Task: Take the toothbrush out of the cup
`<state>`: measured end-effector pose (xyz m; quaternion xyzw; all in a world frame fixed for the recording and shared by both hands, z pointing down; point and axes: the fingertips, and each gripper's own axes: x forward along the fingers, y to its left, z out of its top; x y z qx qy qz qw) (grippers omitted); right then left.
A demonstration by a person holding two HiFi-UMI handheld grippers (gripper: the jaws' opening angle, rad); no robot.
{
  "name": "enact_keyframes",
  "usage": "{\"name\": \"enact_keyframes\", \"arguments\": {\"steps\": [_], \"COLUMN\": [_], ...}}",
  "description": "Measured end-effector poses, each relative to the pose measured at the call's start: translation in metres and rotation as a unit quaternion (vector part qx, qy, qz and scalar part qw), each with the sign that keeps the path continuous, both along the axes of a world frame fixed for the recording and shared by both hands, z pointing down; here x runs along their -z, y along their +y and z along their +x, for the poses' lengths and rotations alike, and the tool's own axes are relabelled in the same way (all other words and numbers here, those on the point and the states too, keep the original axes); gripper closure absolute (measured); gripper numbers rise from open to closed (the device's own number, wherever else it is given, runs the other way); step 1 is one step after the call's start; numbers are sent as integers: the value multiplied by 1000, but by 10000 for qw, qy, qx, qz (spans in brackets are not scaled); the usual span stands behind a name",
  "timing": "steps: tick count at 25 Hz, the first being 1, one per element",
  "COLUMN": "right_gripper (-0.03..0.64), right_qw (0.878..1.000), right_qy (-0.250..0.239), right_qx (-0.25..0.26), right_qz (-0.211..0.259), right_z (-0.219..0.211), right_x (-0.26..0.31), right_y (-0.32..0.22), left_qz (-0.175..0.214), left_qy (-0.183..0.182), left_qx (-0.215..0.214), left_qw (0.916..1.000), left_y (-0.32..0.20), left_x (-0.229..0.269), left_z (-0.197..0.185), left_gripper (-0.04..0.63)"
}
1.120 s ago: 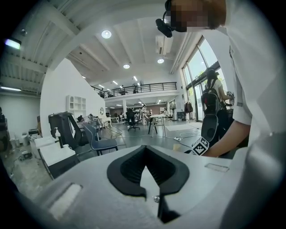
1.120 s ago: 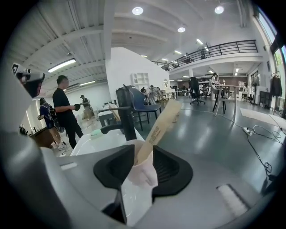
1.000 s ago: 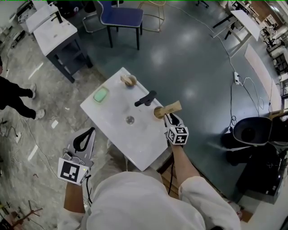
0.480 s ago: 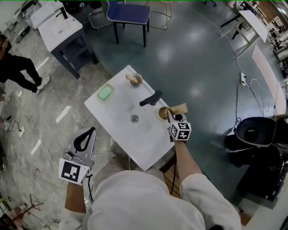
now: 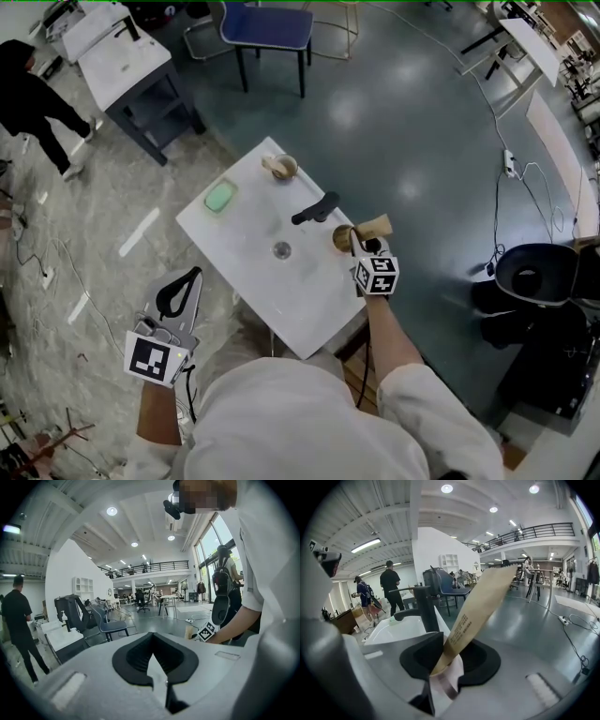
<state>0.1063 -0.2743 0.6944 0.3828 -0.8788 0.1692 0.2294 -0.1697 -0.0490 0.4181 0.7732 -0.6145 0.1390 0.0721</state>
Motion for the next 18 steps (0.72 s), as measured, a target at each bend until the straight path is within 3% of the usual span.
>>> {"name": "enact_keyframes", "arguments": {"steps": [8, 18], "right_gripper": [575, 578], "right_qw": [9998, 9981], "right_qy": [-55, -74], "right_qx": [104, 303], "right_qz": [189, 534], "right_z": [-8, -16], "right_x": [15, 51], "right_y": [-1, 11], "left_qz": [-14, 32], "left_qy": [38, 158], "left_qx": [-86, -226], "left_qw": [10000, 9996], "left_y": [-9, -19], "left_x": [-4, -9], "left_z": [0, -2], "left_gripper": [592, 592]}}
